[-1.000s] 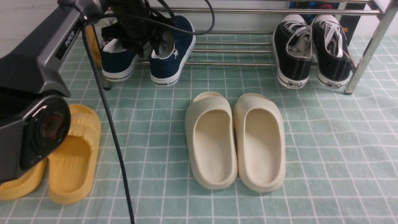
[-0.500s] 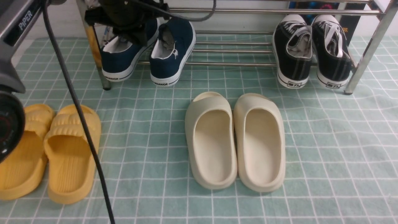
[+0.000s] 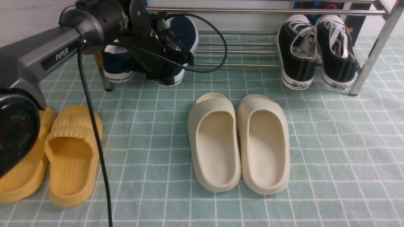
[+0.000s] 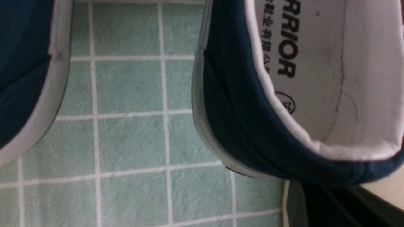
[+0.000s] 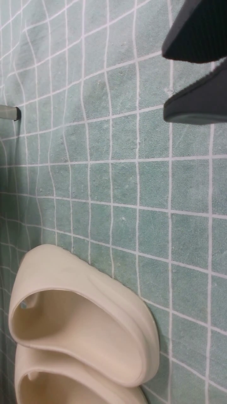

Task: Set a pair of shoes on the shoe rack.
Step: Use the left arm to put a shoe into the shoe rack

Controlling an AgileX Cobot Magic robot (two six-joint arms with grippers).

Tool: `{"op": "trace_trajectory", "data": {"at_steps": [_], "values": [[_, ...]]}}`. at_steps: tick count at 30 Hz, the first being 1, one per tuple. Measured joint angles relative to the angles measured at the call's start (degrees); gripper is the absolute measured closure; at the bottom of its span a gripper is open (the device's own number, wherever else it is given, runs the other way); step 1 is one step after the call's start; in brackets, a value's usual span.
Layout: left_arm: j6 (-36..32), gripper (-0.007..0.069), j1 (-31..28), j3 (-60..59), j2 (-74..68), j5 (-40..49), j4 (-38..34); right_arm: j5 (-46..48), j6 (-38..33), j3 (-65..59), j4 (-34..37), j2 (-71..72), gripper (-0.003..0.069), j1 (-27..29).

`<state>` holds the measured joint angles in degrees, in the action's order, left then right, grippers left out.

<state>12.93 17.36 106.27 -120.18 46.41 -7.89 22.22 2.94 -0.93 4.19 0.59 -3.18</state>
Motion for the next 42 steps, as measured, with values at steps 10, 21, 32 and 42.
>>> {"op": "trace_trajectory", "data": {"at_steps": [10, 21, 32, 42], "values": [[-0.6, 0.0638, 0.2, 0.0, 1.4, -0.1, 1.8, 0.0, 0.0, 0.0, 0.0, 0.0, 0.0419, 0.0], [-3.7, 0.0638, -5.3, -0.5, 12.8, 16.5, 13.1, 0.0, 0.0, 0.0, 0.0, 0.0, 0.0419, 0.0], [0.9, 0.0638, -11.3, -3.6, 4.0, 1.5, 13.1, 0.0, 0.0, 0.0, 0.0, 0.0, 0.0419, 0.0], [0.8, 0.0638, -9.7, -3.7, 3.6, -0.5, 10.9, 0.0, 0.0, 0.0, 0.0, 0.0, 0.0419, 0.0]]}}
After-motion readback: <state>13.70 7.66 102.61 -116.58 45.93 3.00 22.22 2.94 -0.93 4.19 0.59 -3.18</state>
